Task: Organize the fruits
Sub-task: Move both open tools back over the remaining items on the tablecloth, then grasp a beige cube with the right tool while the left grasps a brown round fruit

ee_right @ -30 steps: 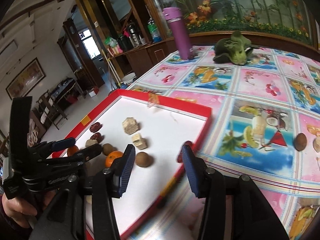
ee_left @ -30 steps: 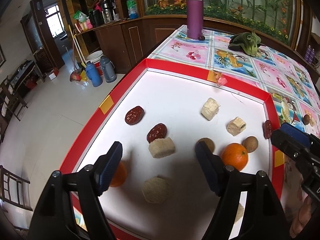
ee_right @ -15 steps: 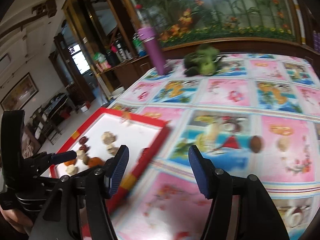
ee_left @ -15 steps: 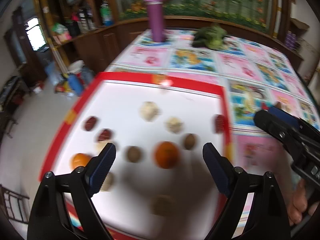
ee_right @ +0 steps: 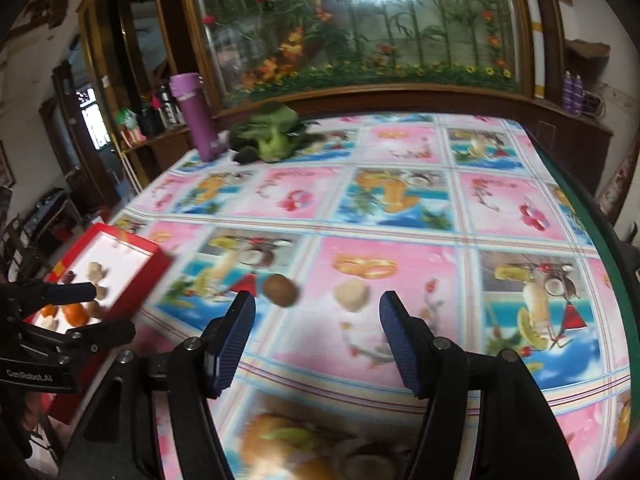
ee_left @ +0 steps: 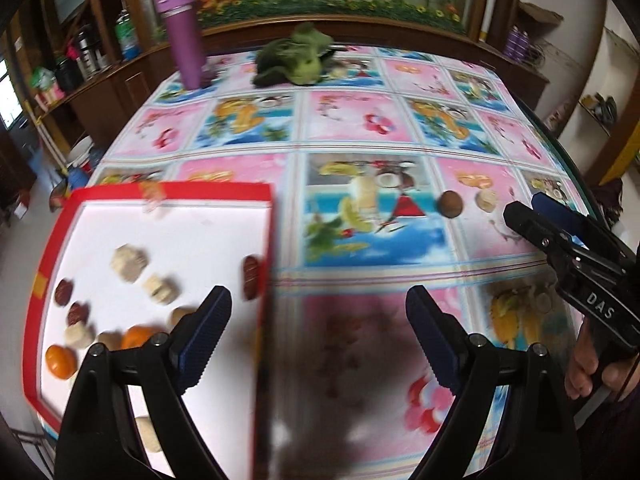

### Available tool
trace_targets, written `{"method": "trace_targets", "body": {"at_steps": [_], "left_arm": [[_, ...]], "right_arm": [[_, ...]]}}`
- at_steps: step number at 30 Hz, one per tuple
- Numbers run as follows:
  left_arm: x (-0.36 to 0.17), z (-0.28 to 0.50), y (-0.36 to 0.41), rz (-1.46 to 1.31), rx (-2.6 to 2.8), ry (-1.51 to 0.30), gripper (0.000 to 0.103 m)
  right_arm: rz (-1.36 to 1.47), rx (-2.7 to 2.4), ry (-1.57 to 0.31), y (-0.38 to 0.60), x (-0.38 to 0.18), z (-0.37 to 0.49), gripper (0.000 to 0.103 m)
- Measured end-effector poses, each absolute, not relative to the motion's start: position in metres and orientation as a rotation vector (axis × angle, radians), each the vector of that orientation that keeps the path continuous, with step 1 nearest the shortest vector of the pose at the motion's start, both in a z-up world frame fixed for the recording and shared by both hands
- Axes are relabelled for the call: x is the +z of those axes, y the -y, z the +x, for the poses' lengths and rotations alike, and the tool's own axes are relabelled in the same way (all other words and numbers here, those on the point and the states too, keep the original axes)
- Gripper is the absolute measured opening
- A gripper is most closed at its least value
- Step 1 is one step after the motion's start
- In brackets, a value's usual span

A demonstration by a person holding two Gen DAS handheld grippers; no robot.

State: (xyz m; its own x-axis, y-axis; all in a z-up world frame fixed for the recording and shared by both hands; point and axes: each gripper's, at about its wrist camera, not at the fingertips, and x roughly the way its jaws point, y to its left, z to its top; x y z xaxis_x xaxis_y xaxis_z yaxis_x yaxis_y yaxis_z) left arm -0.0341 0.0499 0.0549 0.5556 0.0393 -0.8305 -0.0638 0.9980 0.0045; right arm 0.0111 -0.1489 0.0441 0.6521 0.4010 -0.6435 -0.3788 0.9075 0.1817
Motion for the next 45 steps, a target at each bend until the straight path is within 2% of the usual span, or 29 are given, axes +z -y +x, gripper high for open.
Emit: {"method": "trace_targets", "body": {"at_steps": [12, 19, 22, 24, 25, 45], "left_arm": [[0.043, 0.015, -0.003, 0.041, 0.046, -0.998, 0.089], [0.037, 0.028, 0.008, 0.098, 0.071, -0.999, 0.089], [0.037, 0.030, 0.010, 0.117, 0.081, -0.994, 0.090], [0.037, 0.030, 0.013, 0.133, 0.084, -0.991, 0.090], [0.037, 0.031, 0.013, 0.141, 0.087, -0.990, 0.090], [0.036, 0.042, 0.043, 0.195, 0.090, -0.978, 0.090]], "right_arm": [[-0.024, 0.423, -0.802, 0.145, 0.029, 0.035, 0.064], [-0.027, 0.459, -0.868, 0.137, 0.021, 0.052, 0.038], [-0.039, 0.465, -0.887, 0.133, 0.019, 0.054, 0.033], [-0.040, 0.467, -0.887, 0.133, 0.019, 0.055, 0.024], [-0.039, 0.469, -0.888, 0.134, 0.018, 0.055, 0.023], [-0.054, 0.366, -0.924, 0.161, 0.021, 0.058, 0.022]]}}
